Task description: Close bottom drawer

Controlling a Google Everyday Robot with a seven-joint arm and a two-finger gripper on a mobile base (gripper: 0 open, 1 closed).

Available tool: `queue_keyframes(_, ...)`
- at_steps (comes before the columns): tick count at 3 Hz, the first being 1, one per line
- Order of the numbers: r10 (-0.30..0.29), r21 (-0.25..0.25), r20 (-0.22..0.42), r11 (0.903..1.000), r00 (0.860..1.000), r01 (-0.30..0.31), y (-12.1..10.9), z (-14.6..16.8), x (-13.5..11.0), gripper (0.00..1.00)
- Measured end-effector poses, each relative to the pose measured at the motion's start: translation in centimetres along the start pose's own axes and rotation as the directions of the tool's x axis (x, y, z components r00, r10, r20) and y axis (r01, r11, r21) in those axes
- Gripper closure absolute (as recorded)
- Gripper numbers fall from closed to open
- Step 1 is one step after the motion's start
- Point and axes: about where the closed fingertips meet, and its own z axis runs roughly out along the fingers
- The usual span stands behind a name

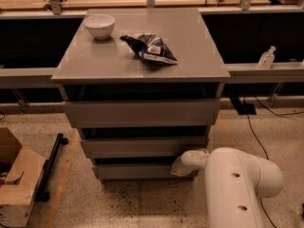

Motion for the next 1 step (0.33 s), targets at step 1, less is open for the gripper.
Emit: queue_keyframes(1, 0.0, 0.0, 0.0, 1.0, 1.0, 0.0, 0.05, -0.02, 0.02, 0.75)
